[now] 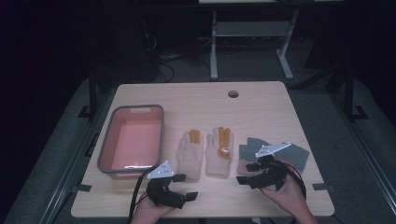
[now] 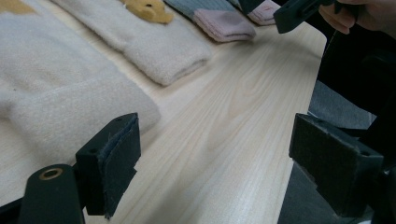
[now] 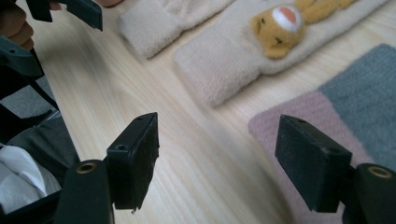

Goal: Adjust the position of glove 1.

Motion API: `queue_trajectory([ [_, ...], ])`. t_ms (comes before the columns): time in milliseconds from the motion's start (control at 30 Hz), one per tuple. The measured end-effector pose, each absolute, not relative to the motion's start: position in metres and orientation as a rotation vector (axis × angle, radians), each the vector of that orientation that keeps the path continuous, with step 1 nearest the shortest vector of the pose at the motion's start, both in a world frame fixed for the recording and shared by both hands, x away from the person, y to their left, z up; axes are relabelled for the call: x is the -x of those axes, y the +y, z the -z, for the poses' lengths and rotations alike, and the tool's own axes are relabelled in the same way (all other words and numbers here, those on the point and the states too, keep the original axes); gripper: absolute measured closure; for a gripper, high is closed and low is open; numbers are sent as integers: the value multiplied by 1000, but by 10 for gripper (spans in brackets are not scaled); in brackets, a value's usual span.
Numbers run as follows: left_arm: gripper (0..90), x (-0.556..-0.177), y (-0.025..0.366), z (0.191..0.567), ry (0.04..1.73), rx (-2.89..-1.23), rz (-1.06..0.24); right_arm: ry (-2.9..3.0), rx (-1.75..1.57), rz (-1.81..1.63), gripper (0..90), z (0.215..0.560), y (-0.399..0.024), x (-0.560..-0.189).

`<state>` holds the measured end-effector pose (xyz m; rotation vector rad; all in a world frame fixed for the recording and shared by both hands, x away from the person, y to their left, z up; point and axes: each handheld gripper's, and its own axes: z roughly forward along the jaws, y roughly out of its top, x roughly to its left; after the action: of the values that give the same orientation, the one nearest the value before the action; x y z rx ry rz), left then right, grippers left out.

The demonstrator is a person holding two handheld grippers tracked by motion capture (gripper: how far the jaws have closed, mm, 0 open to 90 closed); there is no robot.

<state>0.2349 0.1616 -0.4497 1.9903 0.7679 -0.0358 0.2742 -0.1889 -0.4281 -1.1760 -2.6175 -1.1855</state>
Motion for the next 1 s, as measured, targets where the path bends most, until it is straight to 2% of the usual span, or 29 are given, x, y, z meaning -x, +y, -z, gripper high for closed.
queue_trajectory([
  [433,165,-234,164,449,773,-1995,7,-2690,1132,1117,318,410,-164,-298],
  [700,166,-234,162,450,763,-2006,2,-2743,1115,1085,377,398,-149,-320],
  [1000,166,-232,159,450,759,-1998,11,-2821,1094,975,415,400,-124,-343],
])
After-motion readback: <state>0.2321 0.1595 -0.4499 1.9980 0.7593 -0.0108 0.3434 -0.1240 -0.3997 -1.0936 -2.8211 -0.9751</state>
